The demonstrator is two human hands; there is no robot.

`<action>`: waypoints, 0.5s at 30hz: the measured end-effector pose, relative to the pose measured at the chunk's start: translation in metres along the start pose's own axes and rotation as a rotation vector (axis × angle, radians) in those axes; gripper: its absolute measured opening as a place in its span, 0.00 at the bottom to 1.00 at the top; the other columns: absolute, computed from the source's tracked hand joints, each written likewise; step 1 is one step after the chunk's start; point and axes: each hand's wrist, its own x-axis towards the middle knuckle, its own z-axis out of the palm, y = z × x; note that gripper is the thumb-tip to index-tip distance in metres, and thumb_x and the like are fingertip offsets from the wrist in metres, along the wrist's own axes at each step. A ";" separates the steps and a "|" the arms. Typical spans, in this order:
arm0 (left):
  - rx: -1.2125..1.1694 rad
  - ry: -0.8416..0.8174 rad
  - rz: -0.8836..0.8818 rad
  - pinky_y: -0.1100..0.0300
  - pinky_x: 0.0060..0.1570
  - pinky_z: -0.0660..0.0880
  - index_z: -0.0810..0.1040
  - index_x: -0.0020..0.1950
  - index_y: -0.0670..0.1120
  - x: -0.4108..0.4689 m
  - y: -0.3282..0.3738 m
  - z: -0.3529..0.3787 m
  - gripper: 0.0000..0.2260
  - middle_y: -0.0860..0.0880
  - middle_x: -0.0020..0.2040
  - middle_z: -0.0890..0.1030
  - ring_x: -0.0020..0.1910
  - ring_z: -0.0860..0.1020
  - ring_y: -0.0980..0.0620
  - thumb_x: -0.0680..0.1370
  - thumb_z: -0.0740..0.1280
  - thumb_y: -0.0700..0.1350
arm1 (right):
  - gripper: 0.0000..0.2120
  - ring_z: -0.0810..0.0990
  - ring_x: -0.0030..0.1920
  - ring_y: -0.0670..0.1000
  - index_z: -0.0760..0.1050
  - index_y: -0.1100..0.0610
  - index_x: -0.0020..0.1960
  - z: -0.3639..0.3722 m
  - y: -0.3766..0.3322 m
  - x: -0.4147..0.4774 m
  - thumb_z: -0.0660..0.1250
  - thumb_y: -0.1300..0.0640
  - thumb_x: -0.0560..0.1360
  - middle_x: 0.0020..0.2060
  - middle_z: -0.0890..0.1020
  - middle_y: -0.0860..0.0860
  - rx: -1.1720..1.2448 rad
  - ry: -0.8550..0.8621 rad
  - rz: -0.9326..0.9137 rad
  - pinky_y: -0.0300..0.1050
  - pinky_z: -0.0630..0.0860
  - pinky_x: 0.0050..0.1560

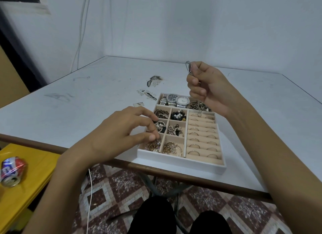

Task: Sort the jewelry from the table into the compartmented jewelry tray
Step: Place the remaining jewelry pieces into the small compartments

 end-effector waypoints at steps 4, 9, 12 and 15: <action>-0.128 0.076 -0.007 0.55 0.61 0.70 0.81 0.47 0.58 0.003 0.002 0.002 0.06 0.62 0.55 0.78 0.60 0.74 0.61 0.74 0.66 0.55 | 0.09 0.59 0.22 0.43 0.66 0.53 0.41 0.004 -0.002 -0.001 0.58 0.58 0.81 0.28 0.70 0.47 0.022 -0.007 0.000 0.40 0.50 0.29; -0.283 0.287 -0.091 0.66 0.59 0.67 0.80 0.51 0.53 0.010 -0.002 0.013 0.05 0.59 0.53 0.81 0.58 0.76 0.62 0.78 0.66 0.48 | 0.07 0.59 0.22 0.43 0.67 0.53 0.44 0.012 -0.005 -0.002 0.57 0.58 0.81 0.27 0.70 0.46 0.164 -0.072 -0.020 0.34 0.57 0.24; -0.295 0.365 -0.149 0.61 0.58 0.71 0.79 0.54 0.53 0.014 -0.013 0.022 0.08 0.60 0.53 0.81 0.57 0.76 0.63 0.78 0.62 0.49 | 0.09 0.59 0.22 0.42 0.67 0.53 0.45 0.018 -0.009 -0.003 0.52 0.59 0.83 0.27 0.69 0.46 0.284 -0.133 -0.041 0.33 0.58 0.24; -0.296 0.361 -0.232 0.65 0.58 0.69 0.76 0.59 0.52 0.016 -0.021 0.028 0.09 0.61 0.57 0.79 0.58 0.74 0.66 0.80 0.61 0.45 | 0.13 0.60 0.22 0.41 0.66 0.54 0.45 0.023 -0.012 -0.006 0.48 0.62 0.84 0.27 0.68 0.45 0.356 -0.182 -0.074 0.34 0.56 0.25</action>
